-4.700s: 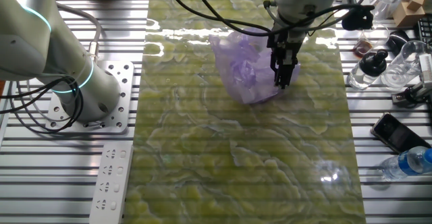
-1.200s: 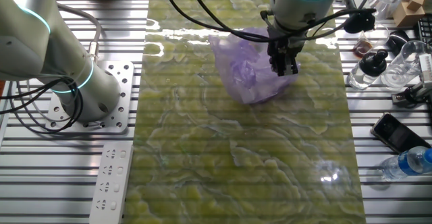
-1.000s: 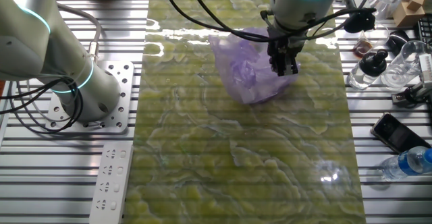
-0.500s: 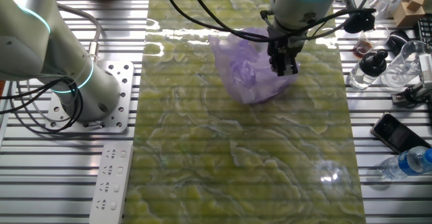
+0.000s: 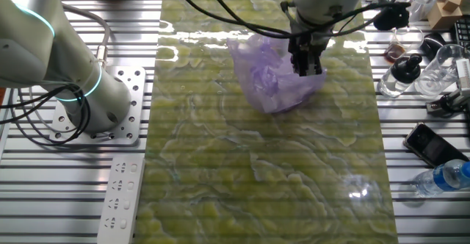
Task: Pick up a bag of things
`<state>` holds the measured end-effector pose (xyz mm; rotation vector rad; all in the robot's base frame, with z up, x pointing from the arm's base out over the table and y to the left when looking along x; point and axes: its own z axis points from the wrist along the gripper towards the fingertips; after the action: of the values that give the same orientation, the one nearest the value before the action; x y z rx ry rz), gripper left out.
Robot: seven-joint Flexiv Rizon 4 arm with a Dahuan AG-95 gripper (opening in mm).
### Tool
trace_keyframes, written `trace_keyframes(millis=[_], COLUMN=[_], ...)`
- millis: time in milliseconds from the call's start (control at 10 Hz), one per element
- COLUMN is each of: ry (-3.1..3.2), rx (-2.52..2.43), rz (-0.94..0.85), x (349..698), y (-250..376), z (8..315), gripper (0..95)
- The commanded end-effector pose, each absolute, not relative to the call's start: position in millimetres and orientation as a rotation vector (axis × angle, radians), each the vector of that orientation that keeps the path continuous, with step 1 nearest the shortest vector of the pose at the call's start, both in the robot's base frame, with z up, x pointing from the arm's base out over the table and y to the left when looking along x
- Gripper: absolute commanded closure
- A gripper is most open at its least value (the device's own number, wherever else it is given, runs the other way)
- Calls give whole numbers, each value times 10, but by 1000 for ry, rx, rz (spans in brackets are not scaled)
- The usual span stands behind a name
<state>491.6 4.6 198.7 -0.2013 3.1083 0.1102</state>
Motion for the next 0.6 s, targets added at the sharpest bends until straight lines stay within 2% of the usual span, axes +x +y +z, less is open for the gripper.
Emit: trace_keyframes(millis=[100, 600], ry=[3107, 3157], rx=[-205, -387], rz=[157, 251], x=[4904, 4904], y=[66, 226], z=[2026, 2093], gripper=[0, 0])
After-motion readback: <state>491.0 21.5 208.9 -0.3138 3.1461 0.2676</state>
